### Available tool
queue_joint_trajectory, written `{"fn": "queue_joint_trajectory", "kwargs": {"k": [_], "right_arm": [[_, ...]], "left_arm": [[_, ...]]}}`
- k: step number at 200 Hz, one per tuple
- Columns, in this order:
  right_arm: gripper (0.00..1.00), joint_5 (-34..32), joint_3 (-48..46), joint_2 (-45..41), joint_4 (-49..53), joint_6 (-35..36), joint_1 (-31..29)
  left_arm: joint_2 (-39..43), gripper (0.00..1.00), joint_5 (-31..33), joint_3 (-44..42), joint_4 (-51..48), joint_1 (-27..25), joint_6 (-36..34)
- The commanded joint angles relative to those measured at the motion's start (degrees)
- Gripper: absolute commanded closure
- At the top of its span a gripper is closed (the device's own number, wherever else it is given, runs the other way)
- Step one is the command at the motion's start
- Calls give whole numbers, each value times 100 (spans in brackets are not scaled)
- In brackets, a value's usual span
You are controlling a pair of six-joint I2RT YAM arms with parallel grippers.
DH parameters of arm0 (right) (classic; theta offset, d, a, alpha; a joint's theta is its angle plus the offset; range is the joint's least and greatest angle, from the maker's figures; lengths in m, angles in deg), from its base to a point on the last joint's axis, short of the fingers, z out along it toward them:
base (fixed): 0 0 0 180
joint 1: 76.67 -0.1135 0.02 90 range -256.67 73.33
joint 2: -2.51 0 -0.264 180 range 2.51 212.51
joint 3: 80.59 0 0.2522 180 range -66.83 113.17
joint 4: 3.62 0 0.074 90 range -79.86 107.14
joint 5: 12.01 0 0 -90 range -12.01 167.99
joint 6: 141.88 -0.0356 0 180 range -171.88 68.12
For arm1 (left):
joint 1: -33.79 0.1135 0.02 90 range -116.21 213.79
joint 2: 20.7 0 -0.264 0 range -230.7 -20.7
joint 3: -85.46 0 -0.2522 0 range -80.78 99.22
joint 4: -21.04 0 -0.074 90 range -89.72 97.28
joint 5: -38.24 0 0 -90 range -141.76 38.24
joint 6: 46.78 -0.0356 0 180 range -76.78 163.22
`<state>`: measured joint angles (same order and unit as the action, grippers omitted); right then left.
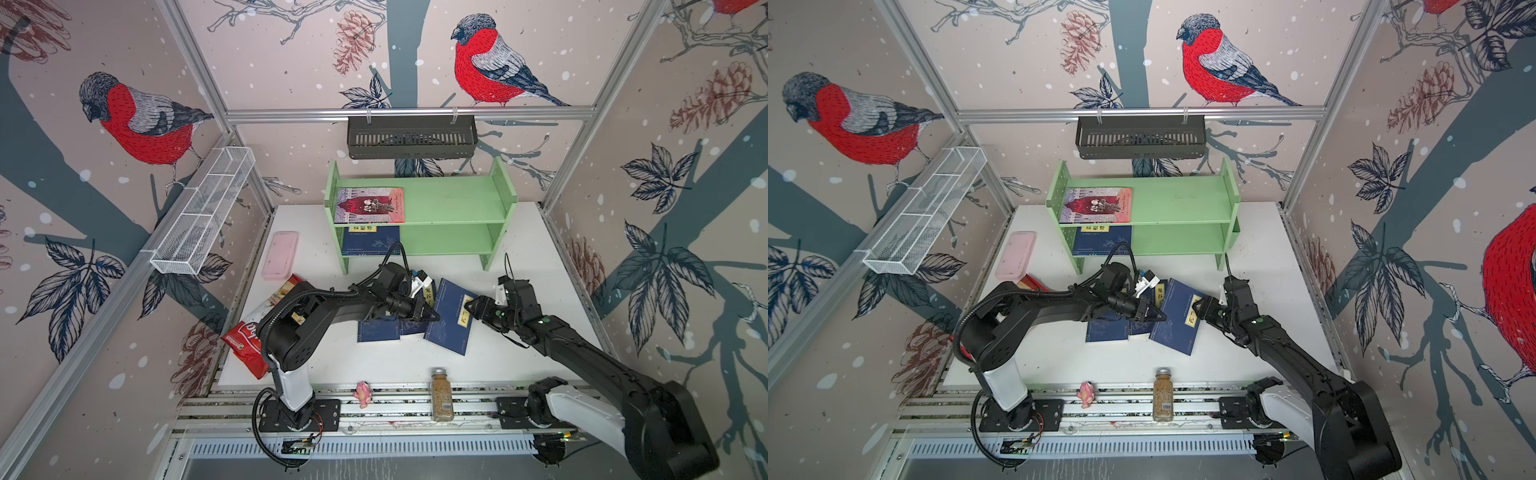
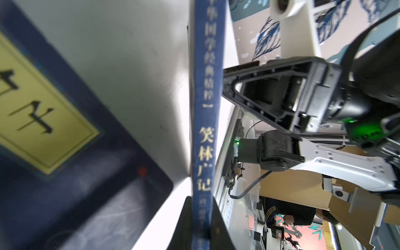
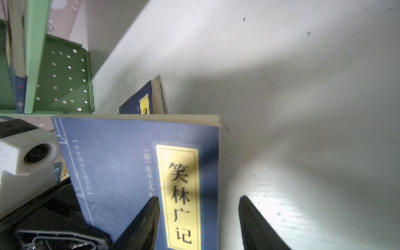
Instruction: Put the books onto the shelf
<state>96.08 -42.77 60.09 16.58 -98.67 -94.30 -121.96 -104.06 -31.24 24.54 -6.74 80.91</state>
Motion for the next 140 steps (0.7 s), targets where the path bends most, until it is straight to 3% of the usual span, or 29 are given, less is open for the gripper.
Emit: {"fn": "queue_joint_trajectory", "kwargs": {"k": [1, 41, 78, 111, 140], "right_arm": [[38, -196, 37, -485, 281, -92, 165], [36, -56, 134, -1324, 640, -213, 251], [30, 666, 140, -1791, 571, -701, 93], [27, 906, 179, -2125, 267, -1149, -88], [27, 884, 346, -2073, -161, -1428, -453]], "left_arm": [[381, 100, -61, -68, 129, 36, -18], [1175, 100, -132, -283, -95, 163, -185], [1991, 100, 129, -553, -739, 307, -1000], [2415, 100, 94, -743, -529, 653, -709], [2687, 100, -372, -871, -206, 1090, -80]]}}
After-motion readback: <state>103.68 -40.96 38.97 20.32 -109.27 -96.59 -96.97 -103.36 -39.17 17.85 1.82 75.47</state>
